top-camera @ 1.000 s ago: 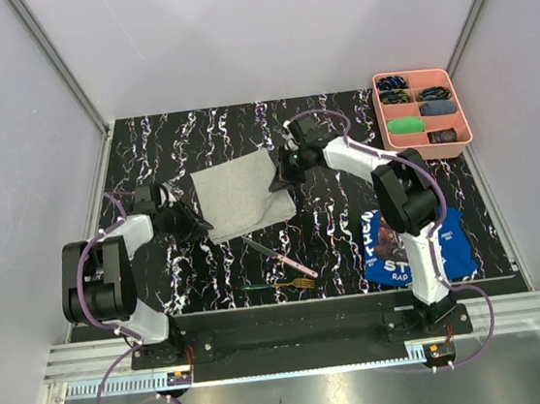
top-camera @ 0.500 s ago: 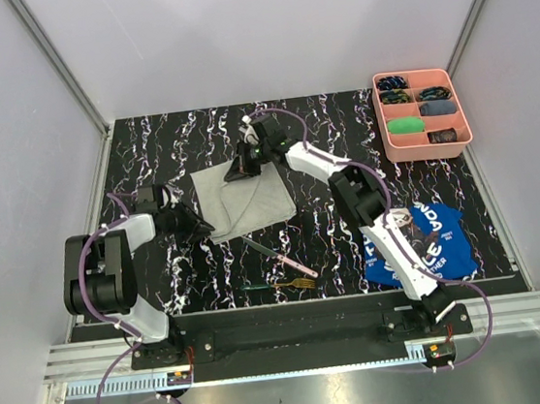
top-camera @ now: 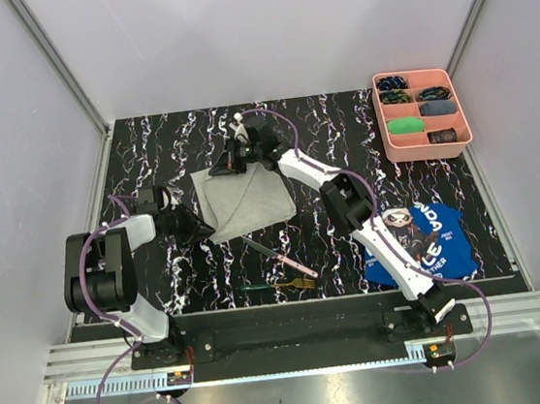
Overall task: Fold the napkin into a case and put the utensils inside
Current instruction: Fold the top corner of the square-folded napkin at the center of the board.
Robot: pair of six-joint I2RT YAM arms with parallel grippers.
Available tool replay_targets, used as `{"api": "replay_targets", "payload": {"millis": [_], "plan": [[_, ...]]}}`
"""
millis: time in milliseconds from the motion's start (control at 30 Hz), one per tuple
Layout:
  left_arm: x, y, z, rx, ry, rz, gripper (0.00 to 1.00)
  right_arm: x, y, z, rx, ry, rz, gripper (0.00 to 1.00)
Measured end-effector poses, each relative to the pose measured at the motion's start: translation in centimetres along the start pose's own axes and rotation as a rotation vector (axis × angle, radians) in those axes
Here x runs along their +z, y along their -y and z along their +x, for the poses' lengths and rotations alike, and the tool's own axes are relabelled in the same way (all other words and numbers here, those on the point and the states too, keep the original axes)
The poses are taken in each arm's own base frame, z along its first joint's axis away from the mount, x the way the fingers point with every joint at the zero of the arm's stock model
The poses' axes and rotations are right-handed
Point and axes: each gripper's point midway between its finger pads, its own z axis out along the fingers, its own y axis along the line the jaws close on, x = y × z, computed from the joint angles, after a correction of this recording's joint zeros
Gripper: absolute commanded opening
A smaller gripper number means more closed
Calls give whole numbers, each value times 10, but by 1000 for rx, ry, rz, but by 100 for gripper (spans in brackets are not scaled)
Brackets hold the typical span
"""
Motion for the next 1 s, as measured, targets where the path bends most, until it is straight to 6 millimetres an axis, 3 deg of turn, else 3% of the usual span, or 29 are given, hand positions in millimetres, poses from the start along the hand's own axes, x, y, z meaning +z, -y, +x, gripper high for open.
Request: {"api": "replay_targets", "payload": {"millis": [433,767,1000], "plan": [[0,0,0,0,3,2,23,17,13,-2,47,28,-53,2],[1,0,0,1,5,5,23,19,-11,-21,18,90,-115,7],[1,0,0,1,4,5,23,26,-6,-18,26,100,-122,12]]}}
